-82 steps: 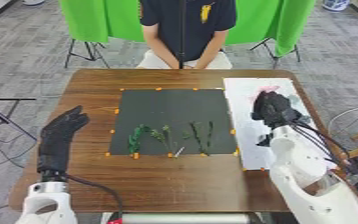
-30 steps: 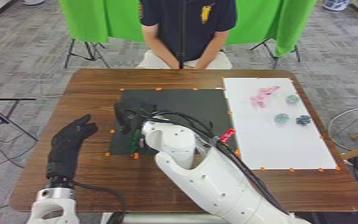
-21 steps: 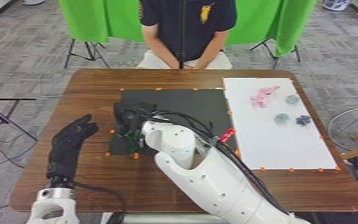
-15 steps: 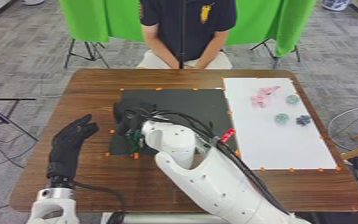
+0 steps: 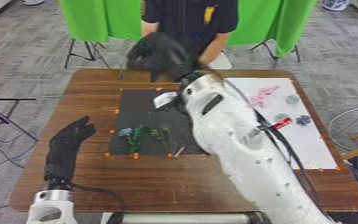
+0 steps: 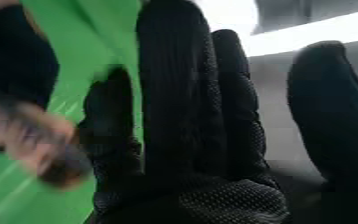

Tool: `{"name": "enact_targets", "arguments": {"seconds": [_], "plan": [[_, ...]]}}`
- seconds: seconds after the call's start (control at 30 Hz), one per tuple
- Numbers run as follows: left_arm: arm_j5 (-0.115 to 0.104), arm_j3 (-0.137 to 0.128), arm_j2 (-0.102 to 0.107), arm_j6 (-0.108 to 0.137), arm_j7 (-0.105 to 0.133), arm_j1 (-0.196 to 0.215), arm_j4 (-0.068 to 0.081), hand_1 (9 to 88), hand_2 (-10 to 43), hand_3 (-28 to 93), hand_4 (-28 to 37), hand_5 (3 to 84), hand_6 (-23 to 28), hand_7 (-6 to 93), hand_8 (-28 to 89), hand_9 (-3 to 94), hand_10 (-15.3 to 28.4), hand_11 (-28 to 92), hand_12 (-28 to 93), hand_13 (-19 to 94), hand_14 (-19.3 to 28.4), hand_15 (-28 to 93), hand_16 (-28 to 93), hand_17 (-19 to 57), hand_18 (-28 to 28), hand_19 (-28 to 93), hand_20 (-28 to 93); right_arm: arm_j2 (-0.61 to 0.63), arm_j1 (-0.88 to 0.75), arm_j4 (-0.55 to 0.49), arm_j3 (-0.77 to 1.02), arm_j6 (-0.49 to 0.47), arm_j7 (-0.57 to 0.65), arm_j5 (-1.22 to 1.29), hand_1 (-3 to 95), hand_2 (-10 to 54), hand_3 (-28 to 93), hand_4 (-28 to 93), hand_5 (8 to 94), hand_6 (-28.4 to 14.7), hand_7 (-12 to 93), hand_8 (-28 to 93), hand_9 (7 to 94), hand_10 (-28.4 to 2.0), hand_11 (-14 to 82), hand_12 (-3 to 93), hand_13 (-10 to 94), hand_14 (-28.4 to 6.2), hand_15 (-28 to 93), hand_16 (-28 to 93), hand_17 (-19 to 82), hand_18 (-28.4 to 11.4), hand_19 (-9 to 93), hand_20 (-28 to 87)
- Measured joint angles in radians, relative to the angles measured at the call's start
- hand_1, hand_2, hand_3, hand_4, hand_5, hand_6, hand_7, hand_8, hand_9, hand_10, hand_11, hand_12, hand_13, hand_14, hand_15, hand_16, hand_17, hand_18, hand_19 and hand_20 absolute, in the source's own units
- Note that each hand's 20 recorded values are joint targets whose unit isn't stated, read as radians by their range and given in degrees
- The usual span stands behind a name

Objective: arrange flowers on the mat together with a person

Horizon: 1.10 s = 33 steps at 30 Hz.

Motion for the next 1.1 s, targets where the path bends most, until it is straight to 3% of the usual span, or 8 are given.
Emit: {"name": "enact_targets", "arguments": {"seconds": [0.07,0.17,0.3,0.37,0.43,0.63,0.87,1.1], "plan": [[0.004,0.006,0.001,-0.003,-0.001,-0.001,-0.002,29.1,-6.9,62,-17.1,46.3,3.3,17.3,-6,46.1,12.7,22,17,36,16.4,19,5,3.6,11.4,6,17,0.028,-0.053,-0.076,0.113,0.007,-0.057,0.102,20.8,1.0,72,-17,58.4,-1.7,13,-9,58.1,-16.1,7.9,14.6,49,-15.0,15,23,23,-15.5,32,33],[0.018,0.023,0.005,-0.019,-0.001,-0.003,-0.007,29.0,-6.7,62,-17.0,46.5,3.4,17.4,-6,46.2,12.7,22,17,36,16.4,19,5,3.6,11.3,6,17,0.075,-0.165,-0.158,0.281,-0.043,-0.208,0.242,16.1,2.4,73,-17,49.5,-1.6,9,-8,48.7,-15.9,5.8,13.3,38,-15.5,11,21,19,-15.0,16,29],[0.067,0.054,0.009,-0.075,-0.007,-0.026,-0.007,29.0,-6.3,62,-17.2,46.6,3.4,17.4,-6,46.3,12.7,22,17,36,16.4,19,5,3.7,11.3,6,17,0.091,-0.367,-0.197,0.495,-0.222,-0.385,0.432,12.6,2.5,77,-17,44.9,-0.9,8,-8,44.8,-15.6,5.0,12.5,33,-14.8,9,18,17,-14.5,8,27],[0.102,0.058,0.007,-0.114,-0.013,-0.039,-0.008,29.0,-6.1,61,-17.2,46.7,3.4,17.4,-6,46.4,12.8,22,17,36,16.3,19,5,3.7,11.3,6,17,0.078,-0.472,-0.208,0.571,-0.229,-0.409,0.530,11.0,2.8,78,-17,43.5,-0.6,8,-8,43.5,-15.6,4.7,12.3,33,-14.6,9,18,17,-14.3,7,27],[0.127,0.059,0.001,-0.133,-0.017,-0.046,-0.013,29.2,-5.9,61,-17.2,46.8,3.5,17.4,-6,46.6,12.9,22,17,36,16.3,19,5,3.7,11.2,6,17,0.048,-0.575,-0.219,0.641,-0.174,-0.426,0.628,9.2,2.8,79,-18,41.8,-0.2,8,-8,42.4,-15.5,4.4,12.1,32,-14.2,9,17,17,-14.0,6,27],[0.124,0.067,-0.020,-0.124,-0.021,-0.044,-0.030,29.3,-5.8,61,-17.2,47.0,3.5,17.3,-6,46.6,12.9,22,17,36,16.4,19,5,3.7,11.2,6,17,-0.058,-0.837,-0.227,0.714,0.140,-0.554,0.920,5.8,3.3,80,-19,36.6,0.3,7,-8,38.2,-14.6,3.3,11.2,28,-12.8,7,16,16,-13.0,4,27],[0.120,0.081,-0.023,-0.125,-0.027,-0.048,-0.030,29.4,-5.4,61,-17.2,47.1,3.6,17.2,-6,46.9,12.8,22,17,36,16.3,19,5,3.7,11.2,6,17,-0.066,-0.969,-0.197,0.675,0.017,-0.528,0.987,4.9,4.2,80,-20,36.0,-0.1,8,-8,38.2,-14.7,3.6,10.9,28,-12.7,7,15,16,-13.0,3,27],[0.107,0.080,-0.021,-0.106,-0.027,-0.042,-0.036,28.9,-4.9,61,-17.3,47.2,3.6,17.2,-6,47.1,12.9,22,17,37,16.4,19,5,3.7,11.3,6,17,-0.068,-0.973,-0.204,0.675,0.013,-0.516,0.954,4.6,4.5,80,-20,36.2,-0.1,8,-8,38.6,-14.7,3.7,10.9,29,-13.1,8,15,17,-13.4,4,27]]}}
